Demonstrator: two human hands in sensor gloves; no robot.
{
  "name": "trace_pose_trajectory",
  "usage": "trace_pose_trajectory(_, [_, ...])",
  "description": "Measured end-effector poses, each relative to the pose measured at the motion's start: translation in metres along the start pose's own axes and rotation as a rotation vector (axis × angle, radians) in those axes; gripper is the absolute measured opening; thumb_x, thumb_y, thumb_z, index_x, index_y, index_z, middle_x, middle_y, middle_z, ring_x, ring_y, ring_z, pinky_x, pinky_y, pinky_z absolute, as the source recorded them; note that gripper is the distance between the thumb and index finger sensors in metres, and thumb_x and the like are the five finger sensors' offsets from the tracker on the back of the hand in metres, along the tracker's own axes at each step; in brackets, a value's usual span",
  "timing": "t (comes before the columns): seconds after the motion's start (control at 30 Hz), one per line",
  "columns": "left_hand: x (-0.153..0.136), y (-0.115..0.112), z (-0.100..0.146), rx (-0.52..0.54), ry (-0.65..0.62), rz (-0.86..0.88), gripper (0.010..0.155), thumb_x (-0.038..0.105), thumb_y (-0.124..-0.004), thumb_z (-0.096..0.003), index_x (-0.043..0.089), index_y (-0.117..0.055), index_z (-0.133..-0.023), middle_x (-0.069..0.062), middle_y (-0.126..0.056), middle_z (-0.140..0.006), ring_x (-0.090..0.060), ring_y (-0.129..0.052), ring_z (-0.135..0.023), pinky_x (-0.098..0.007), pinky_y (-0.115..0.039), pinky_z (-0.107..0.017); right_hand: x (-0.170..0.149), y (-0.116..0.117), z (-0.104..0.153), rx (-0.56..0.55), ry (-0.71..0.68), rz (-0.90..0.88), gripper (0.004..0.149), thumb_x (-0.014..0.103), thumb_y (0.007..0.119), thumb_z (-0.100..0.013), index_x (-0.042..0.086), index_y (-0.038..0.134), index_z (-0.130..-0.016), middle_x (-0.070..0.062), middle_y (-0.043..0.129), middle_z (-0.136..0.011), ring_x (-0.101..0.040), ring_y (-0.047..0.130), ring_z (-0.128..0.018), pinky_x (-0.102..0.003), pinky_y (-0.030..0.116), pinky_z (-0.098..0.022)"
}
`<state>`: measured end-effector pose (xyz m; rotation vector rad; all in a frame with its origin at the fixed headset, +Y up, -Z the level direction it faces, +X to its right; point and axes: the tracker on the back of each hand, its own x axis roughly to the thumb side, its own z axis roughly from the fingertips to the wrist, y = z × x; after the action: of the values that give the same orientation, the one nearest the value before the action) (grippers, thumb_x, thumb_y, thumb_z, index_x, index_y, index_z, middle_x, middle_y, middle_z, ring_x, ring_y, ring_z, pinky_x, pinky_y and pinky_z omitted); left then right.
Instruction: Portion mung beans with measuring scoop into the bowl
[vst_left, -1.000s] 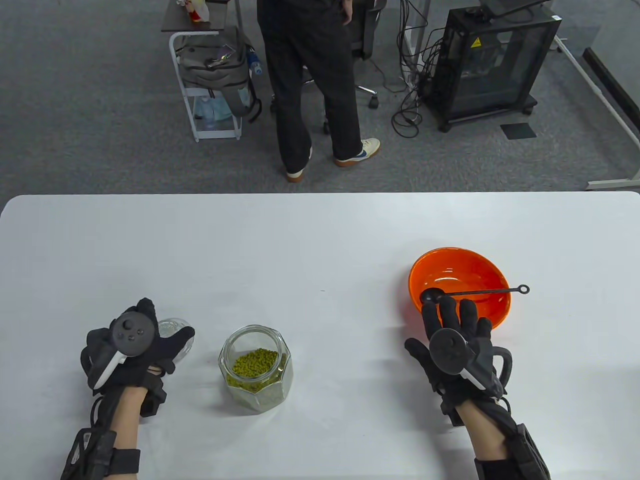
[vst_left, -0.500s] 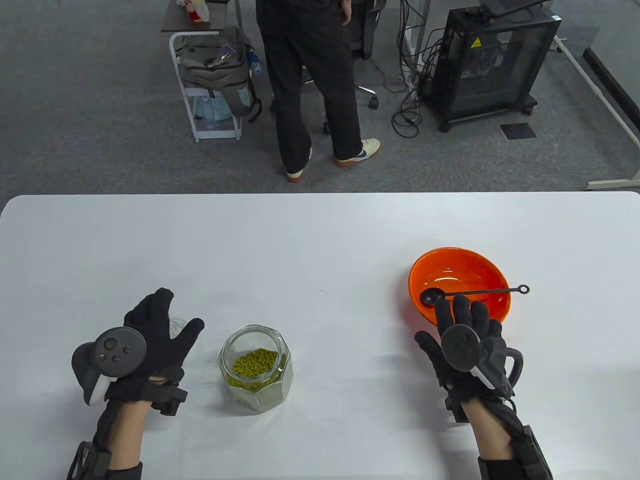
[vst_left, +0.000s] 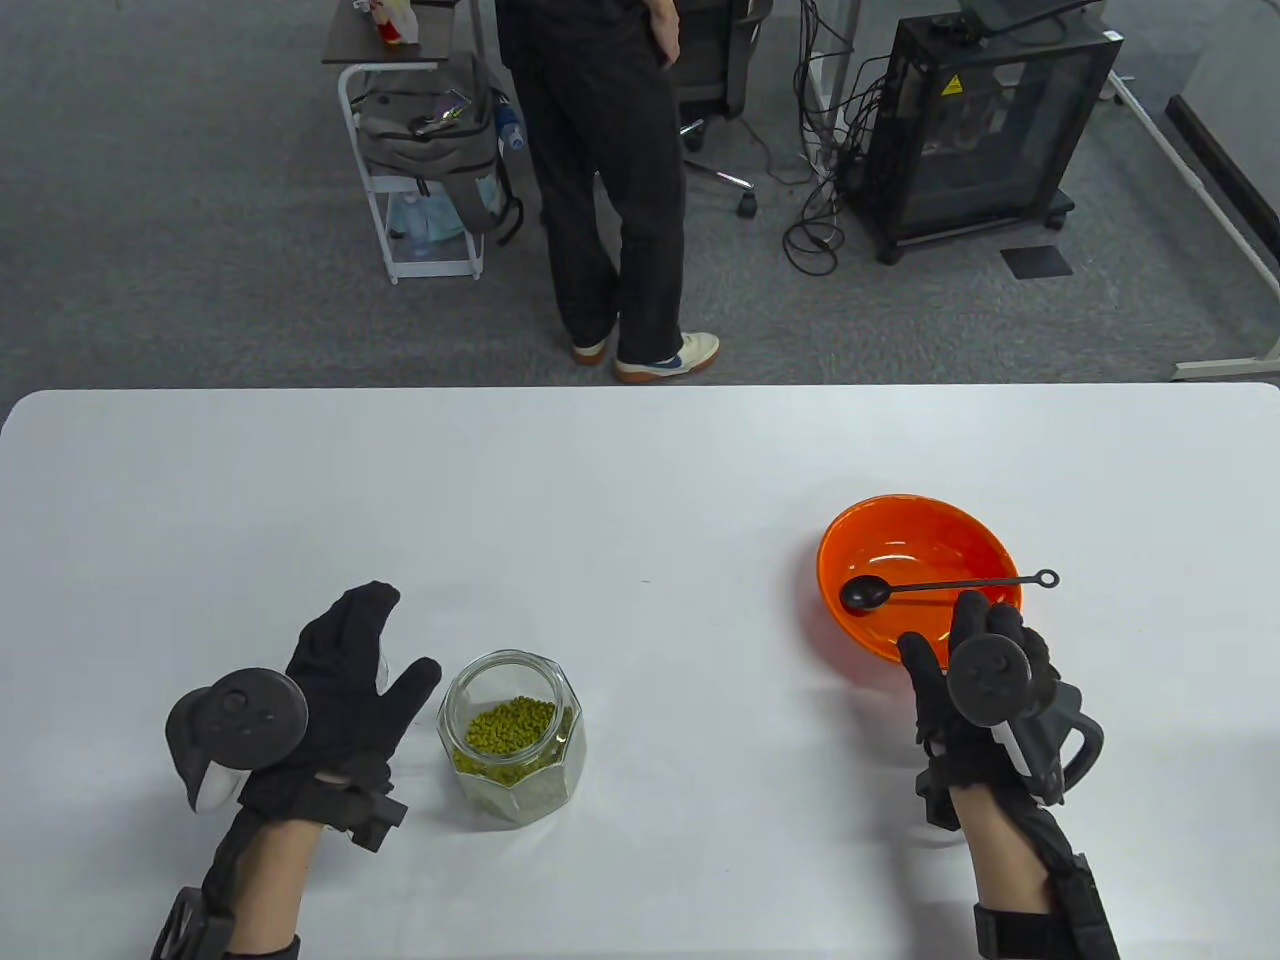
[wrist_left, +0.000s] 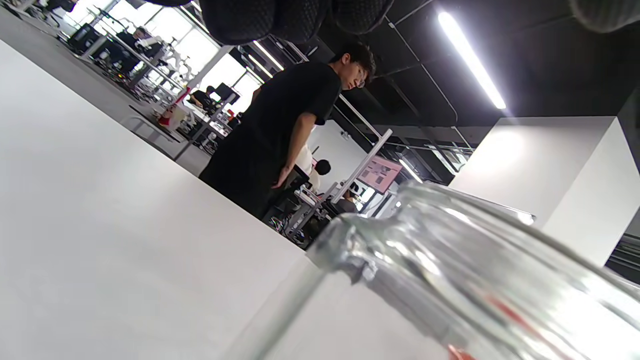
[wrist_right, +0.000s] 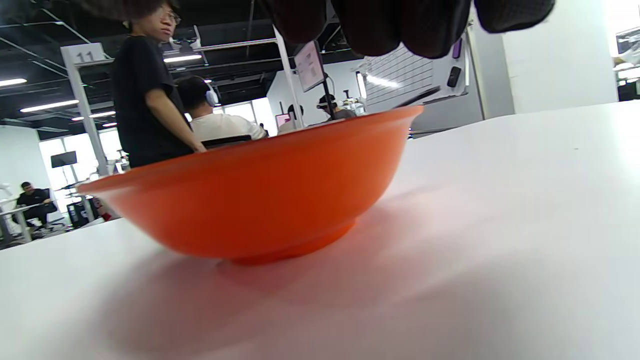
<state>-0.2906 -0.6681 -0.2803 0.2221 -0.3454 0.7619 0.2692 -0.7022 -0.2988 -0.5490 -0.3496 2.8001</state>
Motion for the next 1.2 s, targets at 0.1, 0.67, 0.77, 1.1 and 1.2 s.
trace_pose_trajectory(0.1, [0.002,-0.006,-0.001,-0.026,-0.012,0.006,0.103,0.084,-0.058,-0.0495,0.004,-0.040,-0.112,-0.031,-0.043,-0.114,-0.058,-0.052,-0.099,-0.075,-0.045,-0.070,-0.007,0.000,-0.002,-0.022,0.054,0.023,0.081,0.066,0.064,-0.045,0.018,0.052,-0.108,-0.020,0.059,-0.111,-0.051,0.065,-0.096,-0.063,0.061,-0.067])
trace_pose_trajectory(0.67, [0.011,-0.024,-0.002,-0.087,-0.046,-0.018,0.103,0.084,-0.058,-0.0495,0.005,-0.038,-0.112,-0.031,-0.042,-0.115,-0.059,-0.051,-0.100,-0.076,-0.044,-0.070,-0.032,0.009,-0.013,0.007,0.246,0.029,0.086,0.067,0.066,-0.044,0.011,0.051,-0.107,-0.022,0.076,-0.097,-0.044,0.086,-0.074,-0.050,0.079,-0.050])
trace_pose_trajectory(0.77, [0.012,-0.025,-0.002,-0.095,-0.050,-0.019,0.103,0.084,-0.057,-0.0494,0.005,-0.038,-0.112,-0.031,-0.042,-0.115,-0.059,-0.051,-0.101,-0.076,-0.044,-0.070,-0.035,0.011,-0.016,0.025,0.265,0.016,0.087,0.068,0.065,-0.044,0.009,0.051,-0.107,-0.022,0.078,-0.095,-0.043,0.088,-0.070,-0.048,0.081,-0.047])
trace_pose_trajectory(1.1, [0.013,-0.023,-0.002,-0.089,-0.057,-0.027,0.103,0.084,-0.057,-0.0496,0.005,-0.038,-0.112,-0.031,-0.041,-0.115,-0.059,-0.050,-0.101,-0.077,-0.043,-0.070,-0.046,0.025,-0.032,0.136,0.362,-0.128,0.087,0.067,0.065,-0.044,0.005,0.055,-0.104,-0.015,0.098,-0.069,-0.033,0.100,-0.042,-0.040,0.086,-0.028])
trace_pose_trajectory(1.2, [0.013,-0.021,-0.001,-0.078,-0.057,-0.029,0.103,0.084,-0.057,-0.0496,0.005,-0.038,-0.112,-0.031,-0.041,-0.115,-0.059,-0.050,-0.101,-0.077,-0.043,-0.071,-0.050,0.030,-0.036,0.190,0.397,-0.224,0.086,0.065,0.069,-0.045,0.003,0.056,-0.103,-0.012,0.102,-0.061,-0.030,0.101,-0.033,-0.039,0.087,-0.023])
